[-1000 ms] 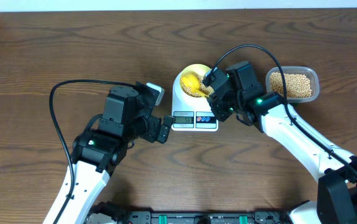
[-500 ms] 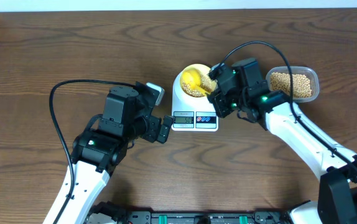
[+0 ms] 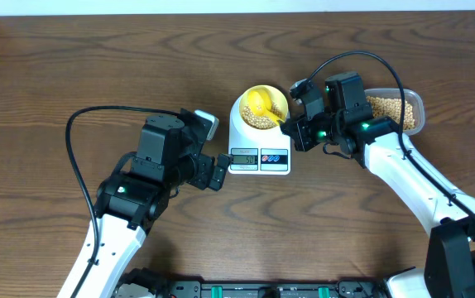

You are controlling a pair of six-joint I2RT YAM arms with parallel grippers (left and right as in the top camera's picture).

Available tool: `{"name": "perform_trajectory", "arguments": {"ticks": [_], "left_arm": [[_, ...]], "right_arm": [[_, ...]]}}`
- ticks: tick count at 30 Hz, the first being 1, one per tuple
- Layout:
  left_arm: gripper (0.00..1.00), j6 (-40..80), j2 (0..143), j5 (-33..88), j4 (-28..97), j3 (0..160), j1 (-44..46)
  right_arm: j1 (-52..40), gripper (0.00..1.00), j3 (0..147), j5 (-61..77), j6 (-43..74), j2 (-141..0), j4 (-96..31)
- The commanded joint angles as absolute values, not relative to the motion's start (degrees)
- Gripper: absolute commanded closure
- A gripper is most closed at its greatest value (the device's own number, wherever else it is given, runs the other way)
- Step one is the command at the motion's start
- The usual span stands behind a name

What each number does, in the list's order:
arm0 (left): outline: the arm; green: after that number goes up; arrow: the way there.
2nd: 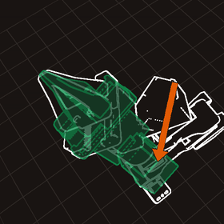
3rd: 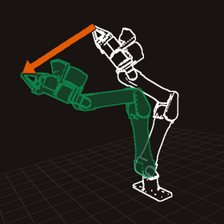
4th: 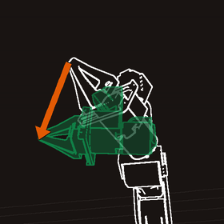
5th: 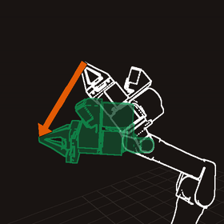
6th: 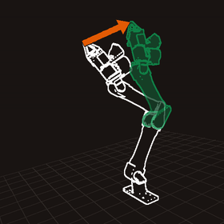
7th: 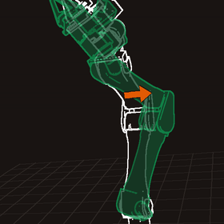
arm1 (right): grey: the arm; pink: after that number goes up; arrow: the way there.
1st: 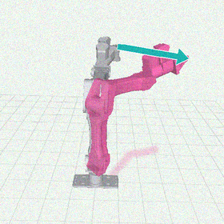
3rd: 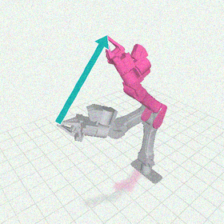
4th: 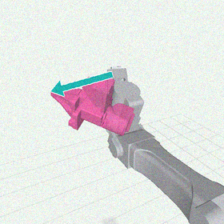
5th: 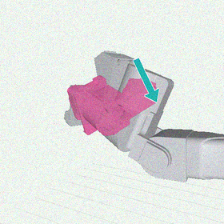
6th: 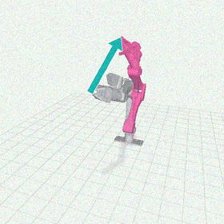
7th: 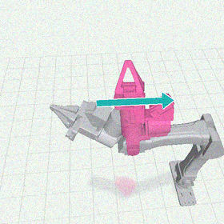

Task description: Scoop item into bowl and weigh 50g on scale

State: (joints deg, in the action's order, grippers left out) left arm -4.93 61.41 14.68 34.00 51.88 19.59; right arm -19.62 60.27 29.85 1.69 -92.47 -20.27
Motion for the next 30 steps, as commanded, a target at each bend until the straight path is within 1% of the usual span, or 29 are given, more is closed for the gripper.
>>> {"name": "perform_trajectory", "arguments": {"ticks": [1, 8, 17, 30], "left_arm": [[0.02, -5.3, 61.4, 14.3, 33.8, 51.9, 19.3], [0.02, -5.3, 61.4, 14.3, 33.8, 51.9, 19.3], [0.02, -5.3, 61.4, 14.3, 33.8, 51.9, 19.3], [0.02, -5.3, 61.4, 14.3, 33.8, 51.9, 19.3]], "right_arm": [[-19.2, 0.99, 60.3, 30.9, -1.2, -89.1, -20.0], [-19.2, 0.99, 60.3, 28.6, -1.4, -84.7, -20.1], [-18.0, 0.99, 60.3, 28.6, -1.3, -82.8, -20.4], [-1.6, 0.99, 60.3, 30.4, -0.3, -73.5, -29.1]]}}
